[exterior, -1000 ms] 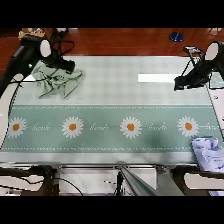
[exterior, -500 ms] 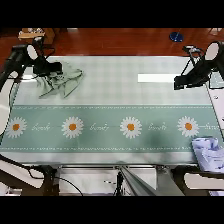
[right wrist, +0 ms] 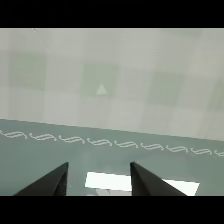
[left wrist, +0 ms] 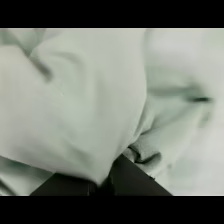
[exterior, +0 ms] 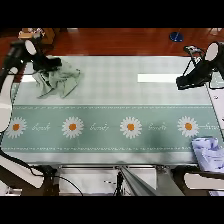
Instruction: Fold the shirts.
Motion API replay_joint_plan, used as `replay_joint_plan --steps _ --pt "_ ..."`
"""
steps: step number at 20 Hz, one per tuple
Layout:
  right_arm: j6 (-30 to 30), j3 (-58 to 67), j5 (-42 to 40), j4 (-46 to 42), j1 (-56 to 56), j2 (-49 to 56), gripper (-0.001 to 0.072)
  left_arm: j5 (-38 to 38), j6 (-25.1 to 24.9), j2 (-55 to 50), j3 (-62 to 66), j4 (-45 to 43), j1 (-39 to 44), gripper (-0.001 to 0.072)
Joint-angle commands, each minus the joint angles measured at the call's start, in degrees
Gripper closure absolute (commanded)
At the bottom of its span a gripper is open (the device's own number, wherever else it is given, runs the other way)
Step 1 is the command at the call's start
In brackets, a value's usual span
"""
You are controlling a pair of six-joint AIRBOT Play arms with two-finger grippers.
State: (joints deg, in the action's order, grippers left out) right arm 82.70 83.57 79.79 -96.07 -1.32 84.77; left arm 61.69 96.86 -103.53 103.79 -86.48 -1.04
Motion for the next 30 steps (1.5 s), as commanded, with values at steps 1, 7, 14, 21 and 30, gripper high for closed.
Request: replay_joint_plan --steps 1,7,14,21,30 --pt "-0.31 0.04 0.96 -2.27 0.0 -2.1 0.0283 5.33 -0.13 4.92 13.14 1.66 1.14 0.0671" --pt "-0.24 0.04 1.84 -2.38 0.02 -16.48 0.0282 3.98 -6.54 28.3 15.04 4.22 11.17 0.067" --pt "-0.26 0.04 -0.24 -3.1 0.0 -33.68 0.0282 6.32 -7.23 41.97 13.99 4.26 21.33 0.0671" --pt "-2.67 -0.02 -1.95 -5.09 0.0 -35.69 0.0283 7.21 -5.75 35.54 3.8 8.46 33.31 0.067" --pt "-2.58 -0.02 -2.45 -6.67 0.0 -26.71 0.0283 2.1 -5.79 6.54 -1.11 12.0 51.6 0.0669"
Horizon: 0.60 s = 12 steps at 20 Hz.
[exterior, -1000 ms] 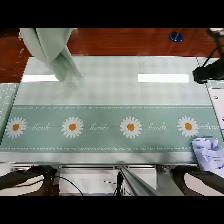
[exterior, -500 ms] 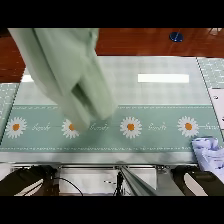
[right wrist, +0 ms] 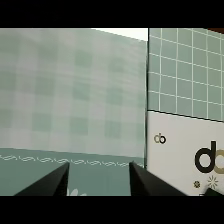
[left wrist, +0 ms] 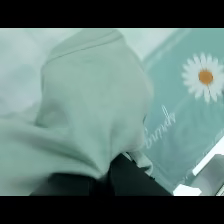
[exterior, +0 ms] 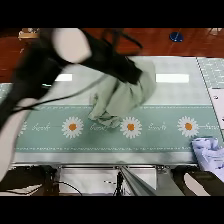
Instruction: Fold the shirts.
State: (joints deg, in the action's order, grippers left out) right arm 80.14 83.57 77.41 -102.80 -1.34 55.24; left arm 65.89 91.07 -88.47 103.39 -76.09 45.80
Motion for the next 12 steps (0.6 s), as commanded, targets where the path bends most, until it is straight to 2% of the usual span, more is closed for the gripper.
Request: replay_joint_plan --steps 1,2,3,5,6,10,12 --pt "-0.04 -0.02 -0.04 0.33 0.02 3.98 0.0283 -2.6 0.0 -11.1 -0.7 1.6 5.64 0.0669" --pt "-0.04 -0.02 -0.02 0.33 0.02 5.14 0.0283 -2.62 0.02 -12.66 -0.61 1.62 5.75 0.0657" --pt "-0.02 -0.02 0.04 0.31 0.02 6.34 0.0283 -2.62 -0.63 -13.0 -0.59 1.53 5.25 0.0568" --pt "-0.02 -0.02 0.0 0.28 0.02 8.17 0.0283 -1.4 -0.85 -11.85 1.01 1.51 1.77 0.0268" --pt "-0.04 -0.02 0.0 0.24 0.02 8.92 0.0283 0.39 -0.9 -10.91 2.75 1.51 -0.92 0.0171" --pt "-0.15 -1.11 -0.11 2.08 -2.75 10.43 0.0281 17.11 -8.31 -5.81 8.15 1.49 -16.5 0.0159" --pt "-1.53 -4.72 -0.15 9.84 -8.33 10.4 0.0265 26.93 -8.66 -4.59 7.98 2.1 -25.35 0.0159"
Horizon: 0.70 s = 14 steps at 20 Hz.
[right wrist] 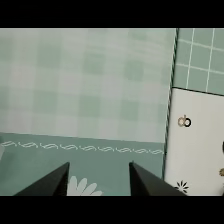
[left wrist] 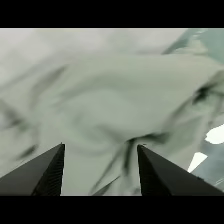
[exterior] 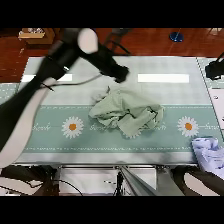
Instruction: Fold the shirts.
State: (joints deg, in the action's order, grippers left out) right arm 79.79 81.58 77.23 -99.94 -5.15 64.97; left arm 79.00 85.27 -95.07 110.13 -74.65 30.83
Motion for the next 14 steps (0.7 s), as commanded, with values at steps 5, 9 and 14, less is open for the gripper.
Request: replay_joint_plan --steps 5,9,14 --pt "-8.07 -17.73 -0.37 33.51 -19.89 0.63 0.022 18.97 -6.62 5.07 -12.44 17.05 -27.23 0.0159" --pt "-12.26 -27.65 -1.46 39.6 -23.08 0.63 0.0221 17.44 -9.9 6.1 -30.14 18.36 -31.78 0.0151" --pt "-16.04 -33.64 -3.93 44.04 -23.08 0.63 0.0221 3.82 -16.44 5.7 -44.74 26.95 -31.15 -0.0013"
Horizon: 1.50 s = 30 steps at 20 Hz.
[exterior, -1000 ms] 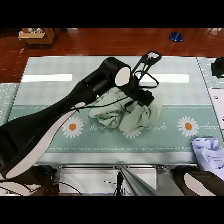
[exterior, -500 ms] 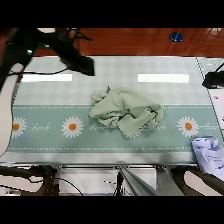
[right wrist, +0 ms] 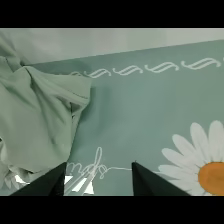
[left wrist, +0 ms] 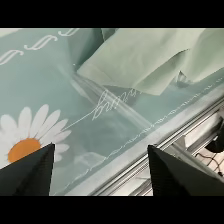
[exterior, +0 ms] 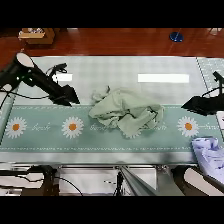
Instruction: Fold the shirts.
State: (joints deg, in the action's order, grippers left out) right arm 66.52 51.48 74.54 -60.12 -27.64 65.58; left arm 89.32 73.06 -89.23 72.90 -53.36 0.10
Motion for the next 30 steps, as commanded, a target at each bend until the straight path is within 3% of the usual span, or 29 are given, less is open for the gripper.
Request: replay_joint_plan --steps 1,11,15,16,17,18,19,22,23,24,30 --pt "-2.8 -4.02 -1.62 4.31 -0.59 0.02 0.0221 -7.69 -4.92 -0.57 -8.74 6.86 0.0 -0.0013" --pt "-2.82 -4.35 -3.89 4.33 -0.59 0.02 0.0222 -19.69 -5.31 -7.21 -10.64 9.05 9.14 -0.0013" --pt "-2.8 -4.35 -3.74 4.33 -0.59 0.02 0.0222 -22.93 -5.33 -8.94 -10.29 15.28 12.02 -0.0013" --pt "-2.8 -4.35 -3.43 4.33 -0.59 0.02 0.0222 -23.56 -5.31 -9.16 -9.94 16.5 12.52 0.0069" --pt "-2.8 -4.35 -2.73 4.31 -0.59 0.02 0.0222 -23.5 -5.29 -9.38 -9.42 16.94 12.79 0.0391" --pt "-2.8 -4.35 -2.05 4.26 -0.59 0.02 0.0222 -23.19 -5.31 -9.4 -9.16 17.0 12.76 0.0628" --pt "-2.8 -4.35 -1.27 4.2 -0.59 0.02 0.0222 -22.36 -5.27 -9.4 -8.85 17.0 12.63 0.0662" --pt "-2.82 -5.16 -1.53 3.08 -0.59 0.09 0.0217 -17.55 -5.33 -9.25 -8.28 16.98 11.13 0.0669" --pt "-2.82 -6.34 -2.19 3.56 -0.59 0.09 0.0153 -16.06 -5.33 -9.18 -8.31 16.98 10.47 0.0669" --pt "-2.86 -8.09 -3.08 4.9 -0.59 0.09 0.0148 -14.71 -5.33 -9.14 -8.28 17.0 9.81 0.0669" --pt "-9.49 -17.68 -12.04 21.84 0.59 0.09 0.0141 -11.28 -5.6 -7.28 -8.26 16.98 8.02 0.0669"
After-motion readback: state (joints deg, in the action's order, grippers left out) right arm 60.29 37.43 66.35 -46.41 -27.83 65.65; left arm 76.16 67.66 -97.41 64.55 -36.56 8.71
